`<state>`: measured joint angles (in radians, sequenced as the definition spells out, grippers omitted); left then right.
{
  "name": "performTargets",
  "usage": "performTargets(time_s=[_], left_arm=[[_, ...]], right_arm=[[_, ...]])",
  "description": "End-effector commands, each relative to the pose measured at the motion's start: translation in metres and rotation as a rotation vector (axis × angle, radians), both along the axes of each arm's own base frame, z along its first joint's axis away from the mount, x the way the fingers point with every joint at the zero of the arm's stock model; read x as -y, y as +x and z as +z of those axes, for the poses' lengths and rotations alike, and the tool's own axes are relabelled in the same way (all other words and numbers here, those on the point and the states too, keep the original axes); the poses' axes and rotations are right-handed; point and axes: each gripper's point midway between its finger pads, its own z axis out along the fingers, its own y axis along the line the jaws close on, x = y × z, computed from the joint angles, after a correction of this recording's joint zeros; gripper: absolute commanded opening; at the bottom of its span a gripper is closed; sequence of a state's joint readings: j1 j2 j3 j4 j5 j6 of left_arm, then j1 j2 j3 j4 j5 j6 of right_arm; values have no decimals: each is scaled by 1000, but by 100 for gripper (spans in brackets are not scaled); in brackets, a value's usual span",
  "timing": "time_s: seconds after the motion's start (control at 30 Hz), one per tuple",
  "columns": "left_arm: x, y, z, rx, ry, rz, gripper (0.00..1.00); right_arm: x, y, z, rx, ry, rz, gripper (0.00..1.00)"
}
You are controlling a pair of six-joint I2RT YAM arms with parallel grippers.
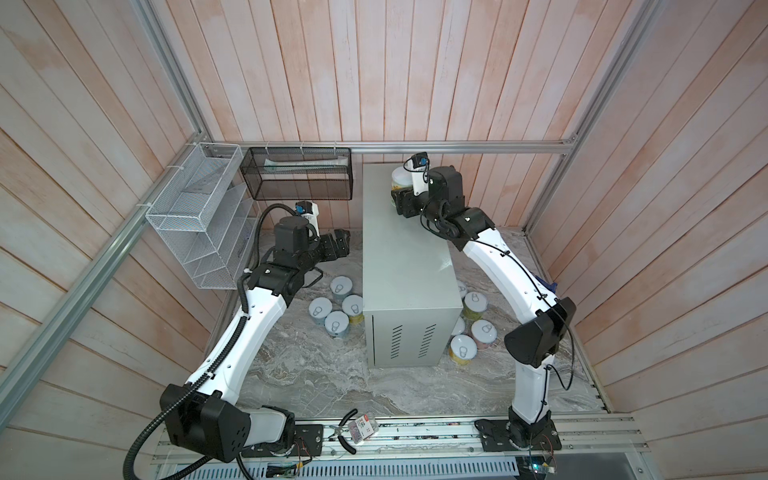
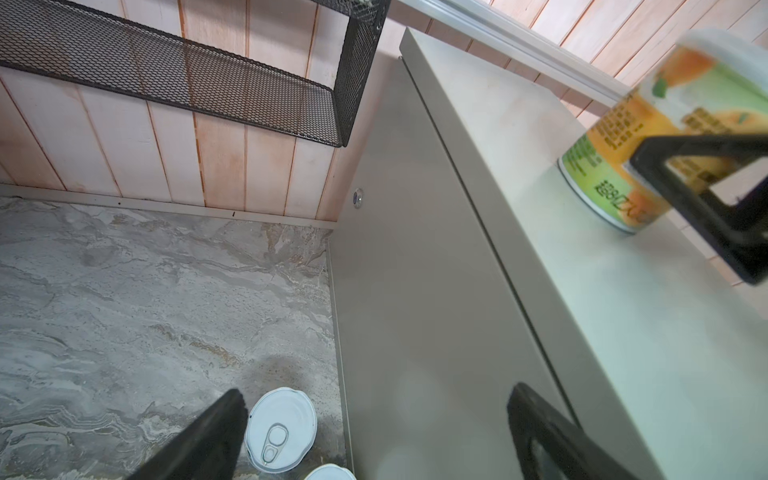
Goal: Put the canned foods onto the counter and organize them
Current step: 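Set the can on the far cabinet end with the right gripper while the left lowers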
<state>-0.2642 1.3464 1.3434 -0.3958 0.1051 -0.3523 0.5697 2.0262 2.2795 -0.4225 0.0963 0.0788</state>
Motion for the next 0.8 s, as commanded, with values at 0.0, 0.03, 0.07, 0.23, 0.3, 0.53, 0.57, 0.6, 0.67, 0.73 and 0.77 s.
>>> performTargets(time_s=[0.0, 0.03, 0.07, 0.23, 0.3, 0.53, 0.57, 0.6, 0.67, 0.73, 0.77], left_arm=[[2, 3, 3, 22, -11, -15, 100], [2, 3, 2, 21, -10, -17, 100], [2, 3, 2, 18, -8, -16, 100], [-2, 0, -2, 13, 4, -3, 100], [-3, 0, -3, 12, 6, 2, 100], [-3, 0, -9, 0, 4, 7, 100], [-3, 1, -10, -3, 4, 8, 100], [-3, 1, -11, -4, 4, 6, 100], [-2, 2, -13, -5, 0, 5, 100], [-2, 2, -15, -6, -3, 6, 100], [-2, 3, -18, -11, -2, 7, 100]], right_arm=[[20, 19, 33, 70, 65, -36, 53], [22, 24, 34, 76, 67, -40, 52], [23, 30, 32, 80, 67, -46, 52], [23, 47, 32, 123, 54, -43, 51], [23, 54, 29, 131, 55, -40, 51], [28, 72, 21, 149, 58, -60, 51], [30, 76, 19, 151, 58, -65, 51], [31, 79, 17, 154, 57, -68, 51], [31, 82, 15, 161, 59, -64, 51], [31, 87, 12, 166, 55, -65, 51], [30, 89, 13, 173, 57, -67, 51]])
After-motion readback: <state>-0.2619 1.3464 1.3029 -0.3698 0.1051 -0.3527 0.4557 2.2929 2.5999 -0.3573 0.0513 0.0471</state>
